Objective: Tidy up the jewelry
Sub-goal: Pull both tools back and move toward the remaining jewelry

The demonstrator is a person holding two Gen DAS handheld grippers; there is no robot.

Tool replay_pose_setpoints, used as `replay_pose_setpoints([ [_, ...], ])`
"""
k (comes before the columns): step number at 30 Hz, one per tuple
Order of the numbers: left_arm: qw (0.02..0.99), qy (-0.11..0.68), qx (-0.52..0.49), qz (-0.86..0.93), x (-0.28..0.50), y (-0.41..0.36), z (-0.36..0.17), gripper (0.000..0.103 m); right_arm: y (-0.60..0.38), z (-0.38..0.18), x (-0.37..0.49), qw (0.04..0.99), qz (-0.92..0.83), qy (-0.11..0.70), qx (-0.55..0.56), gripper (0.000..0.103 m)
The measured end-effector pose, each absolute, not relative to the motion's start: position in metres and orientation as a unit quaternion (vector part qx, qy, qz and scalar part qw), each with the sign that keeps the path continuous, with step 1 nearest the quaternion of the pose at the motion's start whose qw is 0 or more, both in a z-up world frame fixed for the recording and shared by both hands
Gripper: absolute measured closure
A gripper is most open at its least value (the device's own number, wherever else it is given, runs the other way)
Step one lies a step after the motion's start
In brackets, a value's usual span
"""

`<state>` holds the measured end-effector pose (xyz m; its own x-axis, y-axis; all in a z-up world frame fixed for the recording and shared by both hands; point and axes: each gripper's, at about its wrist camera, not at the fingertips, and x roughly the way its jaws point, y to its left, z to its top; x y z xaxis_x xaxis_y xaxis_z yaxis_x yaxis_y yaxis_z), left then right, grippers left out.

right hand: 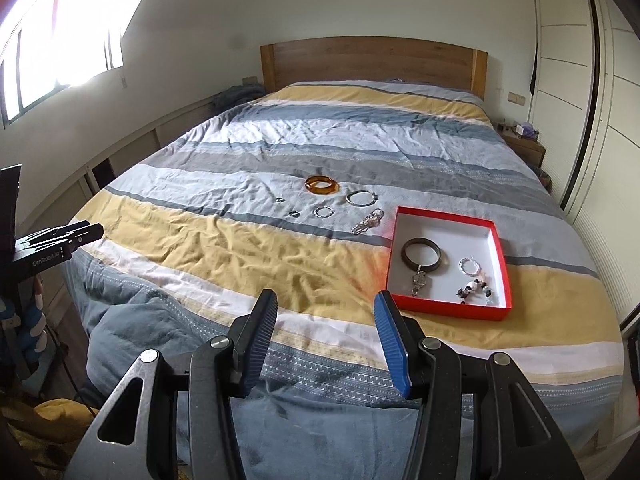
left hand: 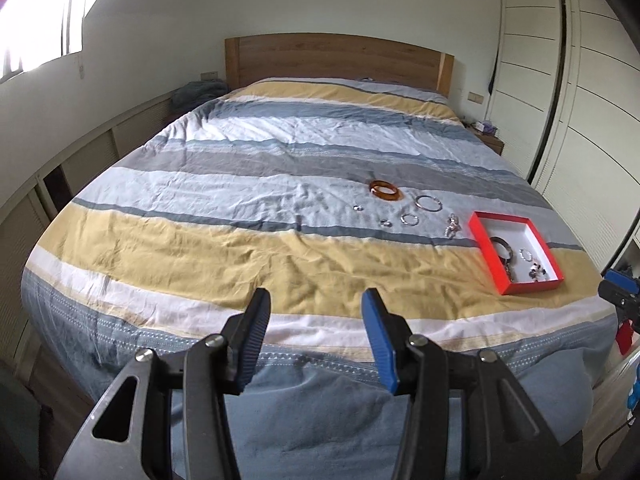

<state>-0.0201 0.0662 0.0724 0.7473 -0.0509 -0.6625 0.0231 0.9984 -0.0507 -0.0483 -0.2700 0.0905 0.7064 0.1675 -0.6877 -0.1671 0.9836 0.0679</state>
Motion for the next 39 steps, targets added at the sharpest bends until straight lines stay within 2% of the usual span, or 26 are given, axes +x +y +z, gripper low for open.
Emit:
replay_pose_setpoints([
  [12,0.921,0.39,-0.001,0.013,0.044,0.05,0.042,0.058,-0.271,0.044,0.012,0.907,0.11,0.406,0.035,0.053],
  [24,0.905,0.423,0.022,-0.032,0.142,0.003,-0.008,0.058,-0.259,-0.015,0.11,0.886,0.113,0.446,0.064,0.054],
  [39,0.89,0.446,-0.001,-0.094,0.259,-0.047,-0.066,0.058,-0.26,-0.074,0.227,0.872,0.059,0.476,0.096,0.054],
])
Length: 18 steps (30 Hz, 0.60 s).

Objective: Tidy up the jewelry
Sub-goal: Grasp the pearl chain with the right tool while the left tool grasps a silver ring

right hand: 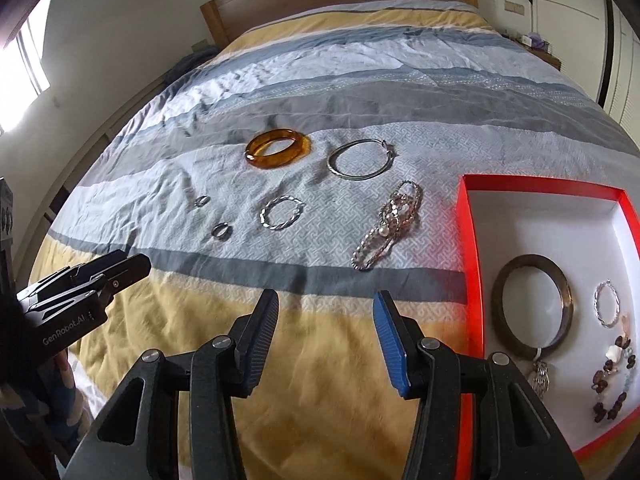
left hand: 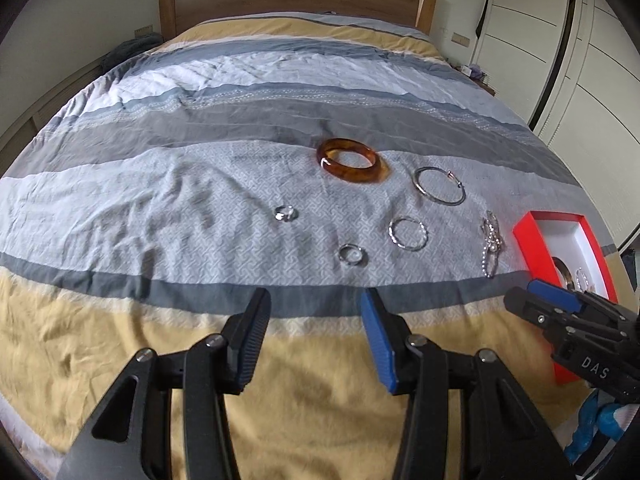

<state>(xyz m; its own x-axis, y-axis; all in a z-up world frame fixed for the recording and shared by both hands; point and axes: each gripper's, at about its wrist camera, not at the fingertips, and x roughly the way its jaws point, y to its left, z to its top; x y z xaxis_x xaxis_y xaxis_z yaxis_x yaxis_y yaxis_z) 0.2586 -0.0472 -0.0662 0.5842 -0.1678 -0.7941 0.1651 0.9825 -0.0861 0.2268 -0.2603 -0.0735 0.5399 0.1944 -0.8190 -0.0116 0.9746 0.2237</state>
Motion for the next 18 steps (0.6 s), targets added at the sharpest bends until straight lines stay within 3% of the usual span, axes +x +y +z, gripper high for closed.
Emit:
replay_pose_setpoints([
  [18,0.881,0.462,0.018,-0.101,0.314,-0.081,-0.118,0.062,-0.26,-0.113,0.28,0.866,-0.063,0.483,0.11,0.053],
])
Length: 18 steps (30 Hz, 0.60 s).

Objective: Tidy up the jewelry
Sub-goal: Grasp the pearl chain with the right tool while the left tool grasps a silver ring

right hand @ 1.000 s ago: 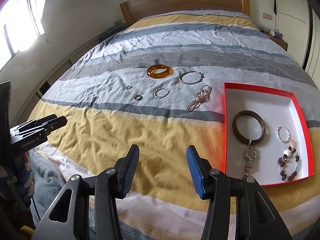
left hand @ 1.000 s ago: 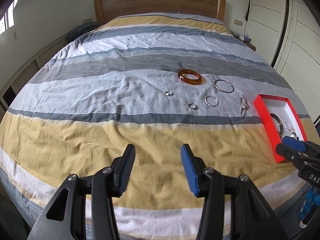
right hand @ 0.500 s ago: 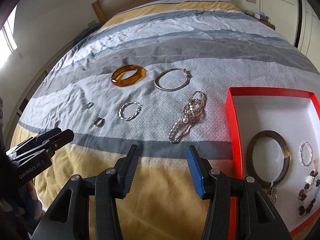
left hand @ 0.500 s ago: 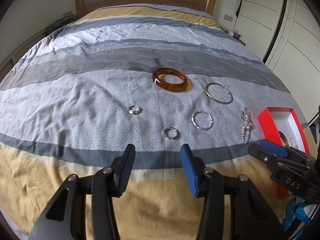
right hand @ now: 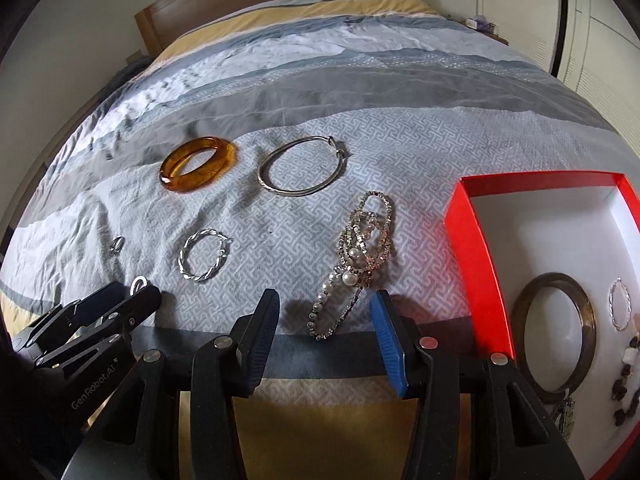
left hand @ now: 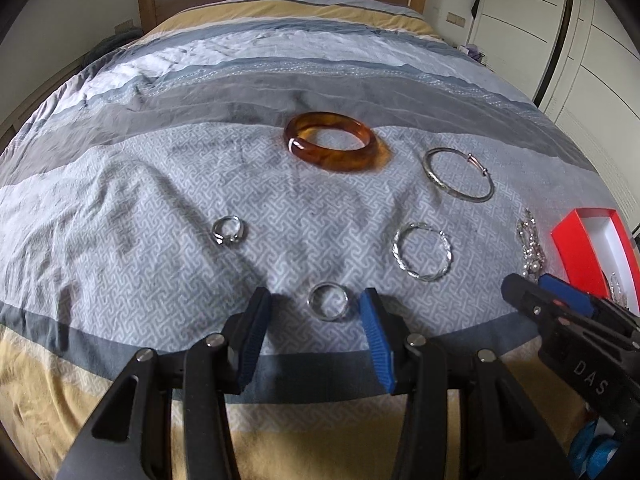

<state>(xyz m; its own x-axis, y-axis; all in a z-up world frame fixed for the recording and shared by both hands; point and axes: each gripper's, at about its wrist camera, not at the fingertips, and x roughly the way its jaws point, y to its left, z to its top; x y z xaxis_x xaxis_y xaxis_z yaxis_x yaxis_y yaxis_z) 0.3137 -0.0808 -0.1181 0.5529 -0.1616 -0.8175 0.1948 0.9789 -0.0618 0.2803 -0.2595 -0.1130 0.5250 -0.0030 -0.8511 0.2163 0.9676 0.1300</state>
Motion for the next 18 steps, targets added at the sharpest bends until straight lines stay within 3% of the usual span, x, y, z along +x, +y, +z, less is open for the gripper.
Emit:
replay_pose_setpoints([
  [5,0.881,0.461,0.007,-0.102,0.318,-0.076,-0.121,0.084,-0.262,-0.118,0.295,0.866,-0.1,0.473,0.128,0.053],
  [7,0.881,0.46,-0.005,-0.109,0.319,-0.072,-0.122,0.084,-0.261,-0.119,0.299,0.867,-0.102,0.47,0.129,0.059],
  [9,0.882,0.456,-0.017,-0.117,0.317,-0.069,-0.12,0.085,-0.261,-0.12,0.302,0.87,-0.098,0.468,0.123,0.076],
  [12,0.883,0.449,-0.038,-0.13,0.314,-0.064,-0.115,0.085,-0.263,-0.12,0.301,0.873,-0.09,0.466,0.116,0.092],
  [18,0.887,0.44,-0.04,-0.133,0.303,-0.063,-0.099,0.085,-0.265,-0.107,0.291,0.882,-0.049,0.452,0.123,0.092],
])
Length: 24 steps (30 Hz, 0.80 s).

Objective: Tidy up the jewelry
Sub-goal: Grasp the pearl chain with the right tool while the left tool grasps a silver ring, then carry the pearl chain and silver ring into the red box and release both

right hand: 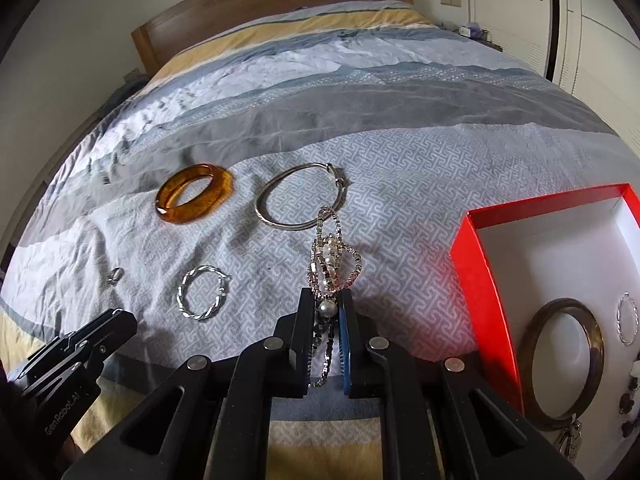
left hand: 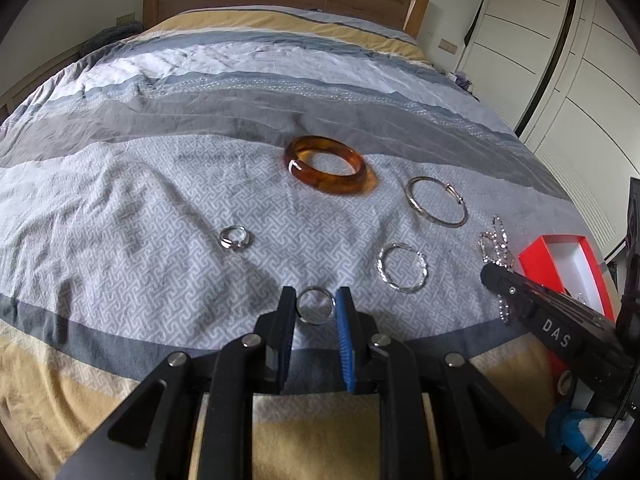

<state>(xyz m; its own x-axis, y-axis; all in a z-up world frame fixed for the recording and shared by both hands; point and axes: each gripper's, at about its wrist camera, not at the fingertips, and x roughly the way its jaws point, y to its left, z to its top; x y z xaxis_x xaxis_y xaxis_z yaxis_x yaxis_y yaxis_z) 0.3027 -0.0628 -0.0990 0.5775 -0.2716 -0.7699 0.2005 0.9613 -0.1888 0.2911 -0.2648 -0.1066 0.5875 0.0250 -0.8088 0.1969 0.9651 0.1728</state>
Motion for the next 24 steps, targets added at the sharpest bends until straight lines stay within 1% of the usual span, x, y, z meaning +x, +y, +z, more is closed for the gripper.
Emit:
replay_pose_setpoints([
  [6,0.894,0.428,-0.034,-0.133,0.285,-0.065,-0.073,0.085,-0.263,-0.08,0.272,0.892,-0.006,0.428,0.145,0.092],
  [13,0.901,0.405,-0.032,-0.152,0.26,-0.083,-0.035,0.085,-0.273,-0.035,0.239,0.905,0.022,0.396,0.154,0.092],
  [19,0.9,0.391,-0.022,-0.19,0.238,-0.123,-0.009,0.085,-0.311,-0.01,0.202,0.912,0.006,0.38,0.155,0.092],
  [24,0.89,0.391,-0.017,-0.235,0.223,-0.171,-0.005,0.085,-0.364,-0.005,0.166,0.911,-0.038,0.379,0.157,0.092],
])
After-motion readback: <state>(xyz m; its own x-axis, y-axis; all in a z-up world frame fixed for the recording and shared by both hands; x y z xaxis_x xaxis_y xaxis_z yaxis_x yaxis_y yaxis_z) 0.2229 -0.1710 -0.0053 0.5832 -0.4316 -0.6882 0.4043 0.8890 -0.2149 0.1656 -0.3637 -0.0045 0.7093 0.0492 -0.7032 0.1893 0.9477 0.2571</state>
